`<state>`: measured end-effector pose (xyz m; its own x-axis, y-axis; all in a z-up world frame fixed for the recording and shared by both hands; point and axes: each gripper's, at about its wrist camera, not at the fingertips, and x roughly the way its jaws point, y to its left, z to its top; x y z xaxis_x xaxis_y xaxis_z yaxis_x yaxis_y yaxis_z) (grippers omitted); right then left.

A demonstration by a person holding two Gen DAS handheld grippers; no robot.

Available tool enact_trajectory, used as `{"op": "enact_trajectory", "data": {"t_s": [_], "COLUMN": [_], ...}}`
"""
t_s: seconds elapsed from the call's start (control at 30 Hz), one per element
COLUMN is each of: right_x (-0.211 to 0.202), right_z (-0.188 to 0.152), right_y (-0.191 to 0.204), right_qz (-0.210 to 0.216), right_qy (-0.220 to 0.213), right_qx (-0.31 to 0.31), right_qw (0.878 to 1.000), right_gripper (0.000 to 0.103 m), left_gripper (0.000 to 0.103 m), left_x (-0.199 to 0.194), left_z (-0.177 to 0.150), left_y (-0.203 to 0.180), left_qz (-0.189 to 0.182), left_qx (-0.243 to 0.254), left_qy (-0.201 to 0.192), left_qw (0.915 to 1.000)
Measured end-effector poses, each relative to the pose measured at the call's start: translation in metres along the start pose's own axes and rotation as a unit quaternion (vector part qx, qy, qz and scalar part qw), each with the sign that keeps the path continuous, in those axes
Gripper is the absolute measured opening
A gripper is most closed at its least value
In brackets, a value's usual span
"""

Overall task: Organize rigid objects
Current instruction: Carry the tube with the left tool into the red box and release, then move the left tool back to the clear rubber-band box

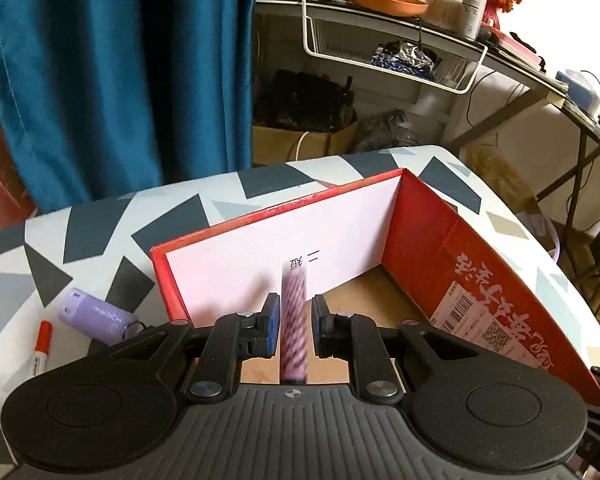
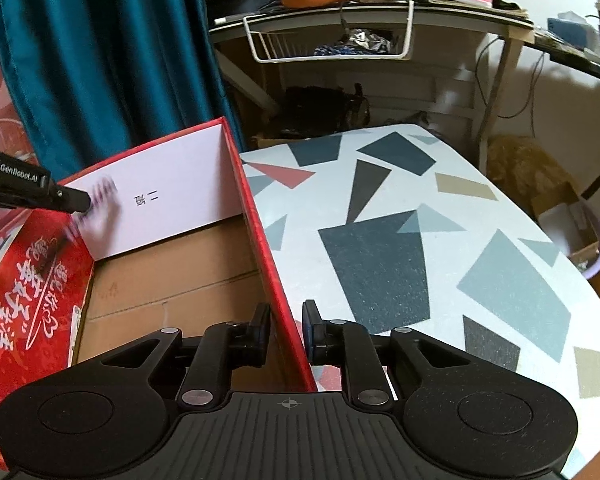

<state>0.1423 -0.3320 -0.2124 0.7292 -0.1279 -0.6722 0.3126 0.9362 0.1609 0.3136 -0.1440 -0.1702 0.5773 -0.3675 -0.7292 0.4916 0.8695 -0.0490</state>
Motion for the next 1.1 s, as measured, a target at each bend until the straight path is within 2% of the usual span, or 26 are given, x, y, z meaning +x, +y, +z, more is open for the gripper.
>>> {"op": "enact_trajectory", "data": {"t_s": [0.07,0.17,0.3,0.37,0.53,0.6,0.73,0.8,0.87,1.03,1.1], "right_x": [-0.001,-0.003,-0.004,-0.005,-0.007,-0.008,-0.007,-0.007,-0.007,-0.007,-0.007], "right_z": [-0.003,-0.005,-0.007,-0.008,-0.010,-0.011,-0.010,-0.011,-0.011,-0.011,-0.011], "right_y": [0.001,0.002,0.002,0.004,0.006,0.005,0.005,0.005,0.006,0.006,0.006], "right_qz": [-0.009,-0.016,-0.023,-0.028,-0.031,-0.030,-0.029,-0.030,-0.030,-0.030,-0.029], "right_qy": [-0.005,-0.009,-0.012,-0.012,-0.013,-0.014,-0.014,-0.013,-0.013,-0.009,-0.007], "right_qx": [0.008,0.022,0.034,0.032,0.029,0.029,0.029,0.027,0.027,0.024,0.022], "right_qw": [1.000,1.000,0.999,0.999,0.999,0.999,0.999,0.999,0.999,0.999,0.999], "right_gripper": [0.017,0.018,0.018,0.018,0.018,0.018,0.018,0.018,0.018,0.018,0.018], "left_gripper": [0.021,0.032,0.034,0.040,0.048,0.048,0.049,0.055,0.073,0.083,0.084], "left_x": [-0.005,-0.021,-0.045,-0.059,-0.087,-0.091,-0.085,-0.081,-0.076,-0.058,-0.051], "left_z": [0.001,0.000,-0.005,-0.013,-0.043,-0.064,-0.098,-0.114,-0.126,-0.141,-0.144], "left_y": [0.001,0.003,0.013,0.024,0.065,0.081,0.103,0.107,0.107,0.095,0.089], "left_qz": [-0.005,-0.008,-0.006,0.000,0.028,0.042,0.062,0.059,0.047,0.021,0.015], "left_qx": [0.002,0.004,0.001,-0.005,-0.046,-0.060,-0.094,-0.110,-0.128,-0.147,-0.150], "left_qy": [-0.006,-0.030,-0.055,-0.068,-0.081,-0.073,-0.028,-0.012,-0.005,0.010,0.027], "left_qw": [1.0000,0.9995,0.9985,0.9977,0.9952,0.9946,0.9932,0.9922,0.9907,0.9888,0.9882]}}
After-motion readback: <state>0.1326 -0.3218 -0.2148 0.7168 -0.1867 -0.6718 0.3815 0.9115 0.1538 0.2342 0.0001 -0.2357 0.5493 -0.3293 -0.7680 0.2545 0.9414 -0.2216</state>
